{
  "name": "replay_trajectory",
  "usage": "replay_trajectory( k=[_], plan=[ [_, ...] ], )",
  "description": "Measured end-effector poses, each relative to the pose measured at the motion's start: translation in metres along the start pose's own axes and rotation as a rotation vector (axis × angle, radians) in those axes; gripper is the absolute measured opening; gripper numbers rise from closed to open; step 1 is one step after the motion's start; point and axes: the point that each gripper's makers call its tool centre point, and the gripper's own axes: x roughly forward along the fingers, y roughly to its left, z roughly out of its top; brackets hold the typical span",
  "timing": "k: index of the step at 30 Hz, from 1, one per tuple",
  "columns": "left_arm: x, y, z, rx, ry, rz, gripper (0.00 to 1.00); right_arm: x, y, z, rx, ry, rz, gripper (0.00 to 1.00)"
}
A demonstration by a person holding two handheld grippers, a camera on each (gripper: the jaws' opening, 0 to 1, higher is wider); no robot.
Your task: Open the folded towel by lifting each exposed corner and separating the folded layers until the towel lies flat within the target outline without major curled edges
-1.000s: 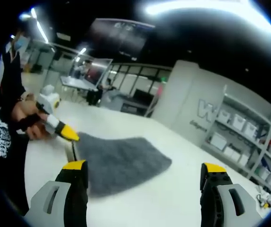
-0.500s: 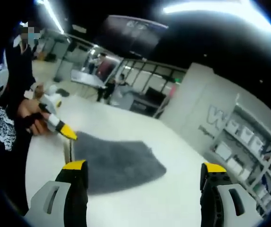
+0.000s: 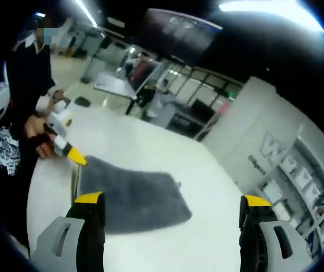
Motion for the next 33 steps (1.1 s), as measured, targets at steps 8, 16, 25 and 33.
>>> replay_trajectory(
  k=[8, 16, 25, 33],
  plan=[
    [-0.001, -0.002, -0.003, 0.007, 0.038, -0.019, 0.04, 0.018, -0.025, 0.001, 0.004, 0.049, 0.052, 0.99],
    [0.001, -0.003, -0.004, -0.002, 0.051, -0.04, 0.04, 0.037, -0.041, -0.009, 0.013, 0.095, 0.108, 0.97],
    [0.001, -0.007, -0.004, -0.009, 0.055, -0.068, 0.04, 0.065, -0.053, -0.012, -0.03, 0.149, 0.201, 0.92],
    [0.003, -0.007, -0.007, -0.007, 0.068, -0.08, 0.04, 0.084, -0.067, -0.009, -0.017, 0.197, 0.25, 0.85]
  ],
)
